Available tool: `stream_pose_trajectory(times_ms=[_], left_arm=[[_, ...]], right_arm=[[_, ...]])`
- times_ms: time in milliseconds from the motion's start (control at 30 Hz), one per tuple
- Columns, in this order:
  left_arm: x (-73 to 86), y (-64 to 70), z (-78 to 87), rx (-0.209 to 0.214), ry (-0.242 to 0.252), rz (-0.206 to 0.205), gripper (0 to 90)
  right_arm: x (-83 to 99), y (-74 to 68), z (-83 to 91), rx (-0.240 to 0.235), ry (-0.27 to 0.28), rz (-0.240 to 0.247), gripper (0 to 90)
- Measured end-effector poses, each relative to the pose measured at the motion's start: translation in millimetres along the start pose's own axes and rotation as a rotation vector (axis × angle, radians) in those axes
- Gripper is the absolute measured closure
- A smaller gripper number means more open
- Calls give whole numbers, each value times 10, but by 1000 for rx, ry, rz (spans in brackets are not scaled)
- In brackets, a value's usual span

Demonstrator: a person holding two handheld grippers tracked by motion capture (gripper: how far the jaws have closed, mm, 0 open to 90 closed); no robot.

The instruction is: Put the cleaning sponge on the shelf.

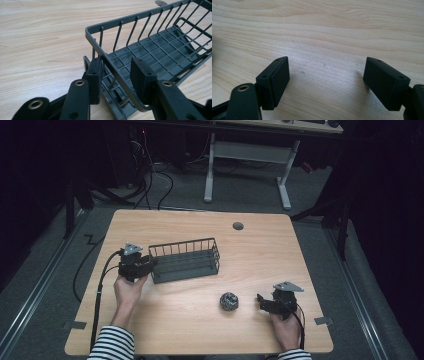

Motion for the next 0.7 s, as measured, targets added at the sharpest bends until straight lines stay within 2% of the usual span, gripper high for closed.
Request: stream_pose_trajectory(times_ms=[233,367,433,467,500,533,567,700], left_arm=[[22,145,-23,24,-6,-7,619],[23,169,-32,26,-11,-9,615],[26,160,-39,27,-15,-2,554],[27,145,-41,22,-16,3,554],[24,128,-40,20,-13,12,446],[17,112,-28,19,-6,22,446],[-7,93,14,28,16,41,370],[-30,65,85,39,28,56,300]], right_arm=[[0,0,0,0,0,0,210],[0,-1,0,-1,0,1,211],[0,-2,0,-1,0,1,210],[0,-2,0,-1,0,1,210],[0,-2,0,-1,0,1,211],[0,-2,0,-1,0,1,211],[0,-2,0,-1,0,1,211],[-1,-1,-1,-1,1,2,211]])
Point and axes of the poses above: each handheld gripper's, and its own axes: z roughly backward along the jaws, x roughly out of its underside, y roughly to its right, the point moved 10 cm from there along -z, roughly forward along the jaws, and after that the axes turned 5 degrees about z, right-handed, at the moved point
